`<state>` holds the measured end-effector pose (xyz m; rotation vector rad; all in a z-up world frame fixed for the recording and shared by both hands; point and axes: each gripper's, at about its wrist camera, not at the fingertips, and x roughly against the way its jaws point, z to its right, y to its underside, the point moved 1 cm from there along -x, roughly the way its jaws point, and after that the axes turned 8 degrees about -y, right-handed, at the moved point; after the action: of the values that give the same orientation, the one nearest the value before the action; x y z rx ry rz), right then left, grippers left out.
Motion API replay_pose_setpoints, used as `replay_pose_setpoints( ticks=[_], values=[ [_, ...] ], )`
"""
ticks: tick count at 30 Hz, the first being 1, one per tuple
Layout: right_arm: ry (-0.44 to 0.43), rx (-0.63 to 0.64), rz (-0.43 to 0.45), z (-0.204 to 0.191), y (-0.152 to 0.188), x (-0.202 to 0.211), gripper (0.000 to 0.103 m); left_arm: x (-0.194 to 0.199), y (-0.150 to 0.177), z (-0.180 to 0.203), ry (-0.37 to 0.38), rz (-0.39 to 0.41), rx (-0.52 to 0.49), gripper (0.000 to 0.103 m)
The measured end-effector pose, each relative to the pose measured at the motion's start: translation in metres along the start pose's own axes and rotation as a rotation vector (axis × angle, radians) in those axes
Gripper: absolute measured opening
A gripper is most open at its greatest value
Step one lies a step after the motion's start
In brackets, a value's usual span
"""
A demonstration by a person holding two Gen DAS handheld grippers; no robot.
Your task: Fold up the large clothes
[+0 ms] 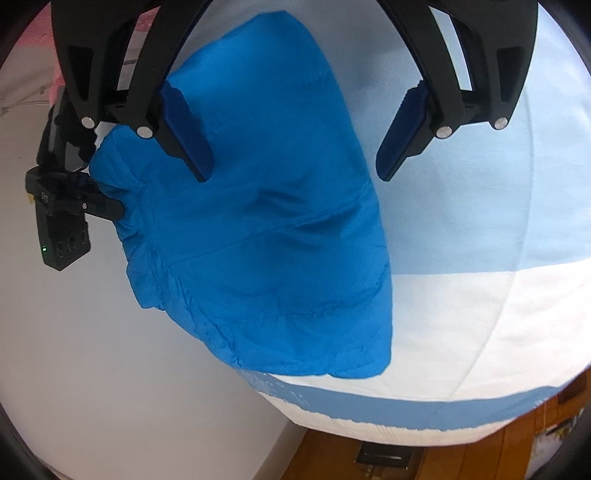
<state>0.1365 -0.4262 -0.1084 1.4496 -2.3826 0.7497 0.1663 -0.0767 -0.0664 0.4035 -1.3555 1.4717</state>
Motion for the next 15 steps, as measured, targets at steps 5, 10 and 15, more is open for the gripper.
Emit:
replay_pose_setpoints(
  ticks=[5, 10, 15],
  values=[
    [-0.001, -0.030, -0.049, 0.014, -0.007, -0.019, 0.098, -0.018, -0.007, -0.006, 0.057, -0.032, 0.023, 0.094],
    [-0.072, -0.051, -0.081, 0.025, -0.013, -0.038, 0.100, -0.035, -0.012, -0.012, 0.119, -0.047, 0.038, 0.100],
    [-0.084, -0.008, -0.078, 0.022, -0.013, -0.044, 0.095, -0.058, -0.011, -0.028, 0.283, -0.087, 0.127, 0.099]
  ],
)
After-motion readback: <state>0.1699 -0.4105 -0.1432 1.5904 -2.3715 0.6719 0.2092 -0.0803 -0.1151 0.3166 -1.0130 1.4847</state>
